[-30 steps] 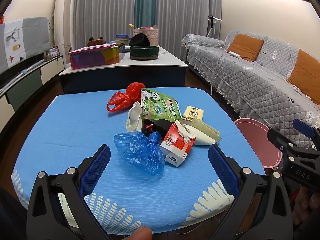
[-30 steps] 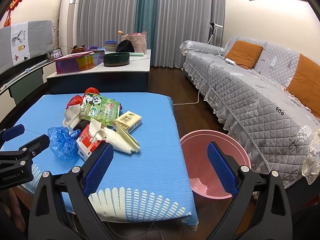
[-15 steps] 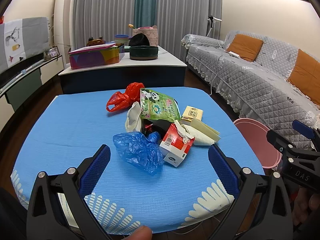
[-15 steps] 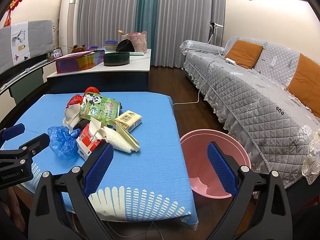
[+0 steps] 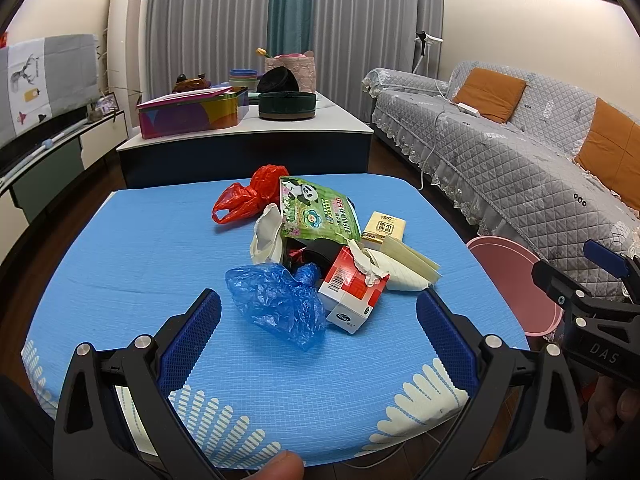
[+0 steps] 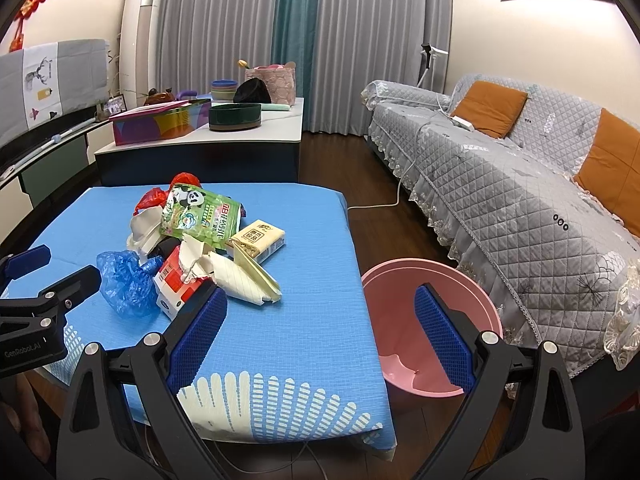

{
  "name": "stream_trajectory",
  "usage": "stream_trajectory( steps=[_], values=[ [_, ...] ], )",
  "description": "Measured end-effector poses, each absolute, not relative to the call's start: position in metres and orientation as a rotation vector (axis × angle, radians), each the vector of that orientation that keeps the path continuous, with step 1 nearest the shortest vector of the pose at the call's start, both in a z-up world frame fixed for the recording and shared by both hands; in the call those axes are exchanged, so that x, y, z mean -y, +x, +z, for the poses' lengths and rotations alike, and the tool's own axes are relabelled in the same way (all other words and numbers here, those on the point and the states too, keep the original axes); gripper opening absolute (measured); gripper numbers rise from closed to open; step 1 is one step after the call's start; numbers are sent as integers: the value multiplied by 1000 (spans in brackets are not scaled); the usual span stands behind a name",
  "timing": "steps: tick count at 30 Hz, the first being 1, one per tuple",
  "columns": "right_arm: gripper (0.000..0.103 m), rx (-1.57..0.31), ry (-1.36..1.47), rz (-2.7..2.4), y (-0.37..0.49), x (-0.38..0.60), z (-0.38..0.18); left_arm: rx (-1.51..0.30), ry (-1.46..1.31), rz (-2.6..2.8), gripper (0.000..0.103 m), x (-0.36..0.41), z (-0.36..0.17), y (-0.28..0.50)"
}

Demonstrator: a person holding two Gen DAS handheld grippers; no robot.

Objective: Collect trash

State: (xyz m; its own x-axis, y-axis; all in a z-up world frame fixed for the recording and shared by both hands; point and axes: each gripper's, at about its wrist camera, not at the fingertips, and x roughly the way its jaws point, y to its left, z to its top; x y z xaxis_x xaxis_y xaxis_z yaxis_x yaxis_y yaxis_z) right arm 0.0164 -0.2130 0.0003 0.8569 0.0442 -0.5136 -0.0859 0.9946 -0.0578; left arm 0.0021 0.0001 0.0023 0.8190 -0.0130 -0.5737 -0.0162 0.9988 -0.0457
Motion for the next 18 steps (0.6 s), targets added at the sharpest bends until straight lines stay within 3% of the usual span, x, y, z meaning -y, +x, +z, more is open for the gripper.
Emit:
stream_trajectory(
  steps=[13,18],
  values=[
    [92,-571,-78,80,19,211,-5,-618,-57,2,95,2,1,2],
    [80,-590,-68,112,25,208,-5,-629,-75,16,95,-2,-2,5]
  ],
)
